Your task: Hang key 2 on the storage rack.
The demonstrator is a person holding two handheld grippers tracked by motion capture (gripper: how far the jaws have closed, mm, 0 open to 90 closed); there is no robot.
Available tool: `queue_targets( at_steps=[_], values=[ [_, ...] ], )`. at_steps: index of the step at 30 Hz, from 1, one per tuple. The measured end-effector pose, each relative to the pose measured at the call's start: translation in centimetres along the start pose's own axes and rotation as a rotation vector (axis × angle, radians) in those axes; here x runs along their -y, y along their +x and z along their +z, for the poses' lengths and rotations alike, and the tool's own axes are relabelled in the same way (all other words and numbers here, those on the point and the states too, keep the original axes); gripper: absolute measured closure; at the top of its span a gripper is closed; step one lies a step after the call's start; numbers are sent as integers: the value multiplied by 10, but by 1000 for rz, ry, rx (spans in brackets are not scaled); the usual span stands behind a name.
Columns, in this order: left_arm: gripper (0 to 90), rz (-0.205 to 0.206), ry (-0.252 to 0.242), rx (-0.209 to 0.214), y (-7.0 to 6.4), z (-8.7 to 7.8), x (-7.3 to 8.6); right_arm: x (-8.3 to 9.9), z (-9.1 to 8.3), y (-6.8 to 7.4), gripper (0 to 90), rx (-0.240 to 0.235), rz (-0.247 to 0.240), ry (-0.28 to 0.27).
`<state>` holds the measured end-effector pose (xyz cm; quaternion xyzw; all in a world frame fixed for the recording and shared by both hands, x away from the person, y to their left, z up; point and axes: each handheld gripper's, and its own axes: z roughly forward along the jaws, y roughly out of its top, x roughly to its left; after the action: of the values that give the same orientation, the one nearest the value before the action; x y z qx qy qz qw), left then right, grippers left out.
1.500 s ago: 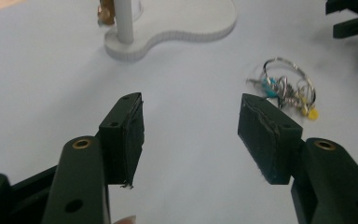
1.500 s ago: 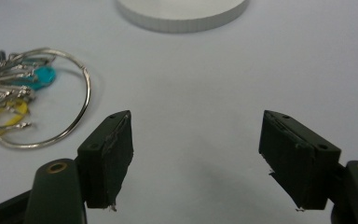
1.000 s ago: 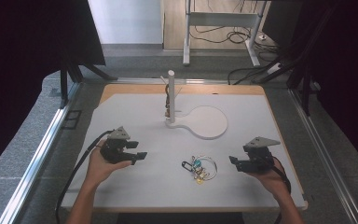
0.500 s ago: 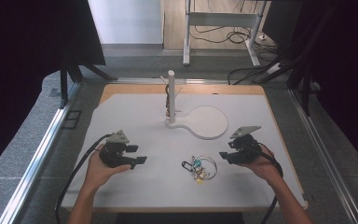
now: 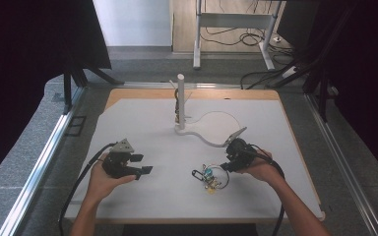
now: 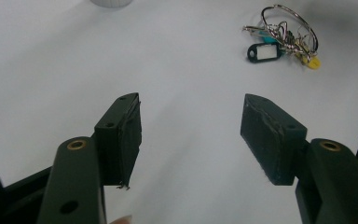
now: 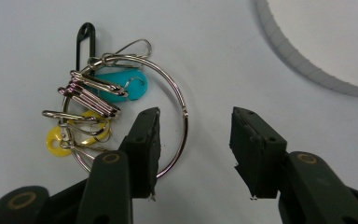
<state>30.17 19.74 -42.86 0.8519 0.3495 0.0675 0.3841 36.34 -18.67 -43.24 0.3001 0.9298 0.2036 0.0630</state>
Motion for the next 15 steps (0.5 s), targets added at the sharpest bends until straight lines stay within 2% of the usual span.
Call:
queue_targets(
  at_steps=[3,5,10,15],
  values=[
    [389,-1,6,3,1,1,1,-3,7,-2,556,-14,-9,25],
    [389,0,11,3,1,2,1,-6,15,-5,564,-49,-19,52],
    [389,1,2,3,0,3,1,-8,26,-8,572,-82,-32,82],
    [395,1,-22,-5,0,0,1,-11,34,-9,617,-84,-45,108]
  ],
)
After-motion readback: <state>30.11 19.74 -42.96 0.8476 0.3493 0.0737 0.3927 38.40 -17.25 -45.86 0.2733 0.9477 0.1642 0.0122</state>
